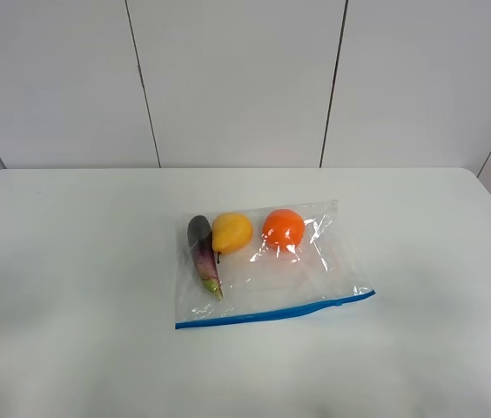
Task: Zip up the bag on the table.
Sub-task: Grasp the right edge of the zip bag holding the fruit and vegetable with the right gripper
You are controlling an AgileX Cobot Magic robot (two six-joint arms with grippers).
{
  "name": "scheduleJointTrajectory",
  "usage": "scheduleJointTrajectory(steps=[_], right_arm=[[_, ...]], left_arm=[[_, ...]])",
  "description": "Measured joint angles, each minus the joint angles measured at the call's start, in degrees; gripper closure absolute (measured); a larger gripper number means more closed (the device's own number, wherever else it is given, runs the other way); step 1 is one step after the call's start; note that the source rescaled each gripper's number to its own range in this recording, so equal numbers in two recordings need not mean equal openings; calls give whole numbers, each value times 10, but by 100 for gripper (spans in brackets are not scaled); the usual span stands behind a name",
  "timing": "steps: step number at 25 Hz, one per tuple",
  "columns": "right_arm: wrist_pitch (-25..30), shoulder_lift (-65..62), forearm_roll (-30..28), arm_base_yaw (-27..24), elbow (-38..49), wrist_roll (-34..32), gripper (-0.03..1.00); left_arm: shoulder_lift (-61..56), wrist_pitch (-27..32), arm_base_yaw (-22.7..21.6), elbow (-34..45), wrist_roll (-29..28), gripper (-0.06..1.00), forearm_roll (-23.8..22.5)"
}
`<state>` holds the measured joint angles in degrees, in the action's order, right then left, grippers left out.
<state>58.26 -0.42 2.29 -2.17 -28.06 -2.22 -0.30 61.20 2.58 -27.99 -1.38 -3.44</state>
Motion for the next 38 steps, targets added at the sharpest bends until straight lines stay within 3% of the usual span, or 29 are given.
scheduleJointTrajectory(steps=[12,23,38], right_arm=[[-9,0,10,0,-3,0,-3],[-141,47,28,0,-7,-9,-3],[-306,399,45,0,-7,8,-3]], left_arm=[[0,0,0,0,0,-6,0],[0,0,0,0,0,-6,0],[0,0,0,0,0,-6,0]])
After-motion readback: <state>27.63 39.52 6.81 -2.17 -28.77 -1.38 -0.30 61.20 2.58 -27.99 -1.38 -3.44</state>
